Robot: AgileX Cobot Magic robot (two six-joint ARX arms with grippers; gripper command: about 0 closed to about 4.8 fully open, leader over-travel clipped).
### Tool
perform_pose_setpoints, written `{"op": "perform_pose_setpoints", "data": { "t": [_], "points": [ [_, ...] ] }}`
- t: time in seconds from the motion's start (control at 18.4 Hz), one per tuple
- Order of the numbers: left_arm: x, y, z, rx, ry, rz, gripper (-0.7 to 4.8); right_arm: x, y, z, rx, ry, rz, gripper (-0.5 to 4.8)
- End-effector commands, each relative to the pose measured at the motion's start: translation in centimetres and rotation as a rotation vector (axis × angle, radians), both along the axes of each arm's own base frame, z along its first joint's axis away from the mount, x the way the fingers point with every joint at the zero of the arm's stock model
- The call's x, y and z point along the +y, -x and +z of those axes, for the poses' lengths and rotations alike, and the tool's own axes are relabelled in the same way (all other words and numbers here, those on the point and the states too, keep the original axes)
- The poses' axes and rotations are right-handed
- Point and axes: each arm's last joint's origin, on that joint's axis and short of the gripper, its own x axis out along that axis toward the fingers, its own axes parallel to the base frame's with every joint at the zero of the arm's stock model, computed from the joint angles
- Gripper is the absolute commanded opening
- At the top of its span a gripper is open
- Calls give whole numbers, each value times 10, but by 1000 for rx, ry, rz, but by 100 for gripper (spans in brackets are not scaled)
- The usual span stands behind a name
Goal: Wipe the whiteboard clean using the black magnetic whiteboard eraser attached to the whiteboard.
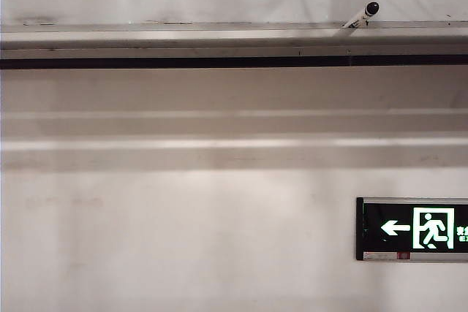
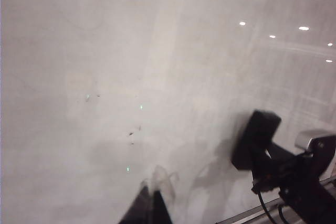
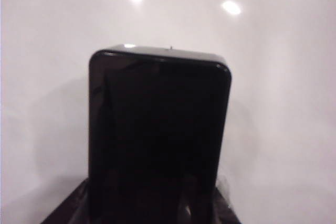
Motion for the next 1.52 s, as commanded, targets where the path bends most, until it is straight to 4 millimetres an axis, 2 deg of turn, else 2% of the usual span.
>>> {"op": "perform_pose_setpoints", "data": {
  "t": [0.05,0.49,0.81,1.03,1.08,1.14,1.19,1.41,1.52],
  "points": [
    [0,3,3,-20,4,-8,-6,-5,2,10,-31,12,19,117],
    [0,3,3,-18,2,-12,-6,-30,-4,15,-75,-7,-45,117],
    [0,3,2,-13,1,-12,-6,-46,-9,15,-97,49,46,116],
    [0,3,2,-13,1,-12,-6,-63,-13,13,-78,30,3,122],
    [0,3,2,-13,1,-11,-6,-65,-14,13,-79,25,8,171],
    [0,3,2,-13,1,-11,-6,-66,-14,14,-81,36,24,270],
    [0,2,2,-13,1,-11,-6,-65,-14,14,-83,47,41,328],
    [0,2,2,-12,0,-12,-6,-65,-14,14,-86,59,63,338],
    [0,2,2,-6,-1,-12,-6,-65,-6,20,-107,56,66,338]
  ]
}}
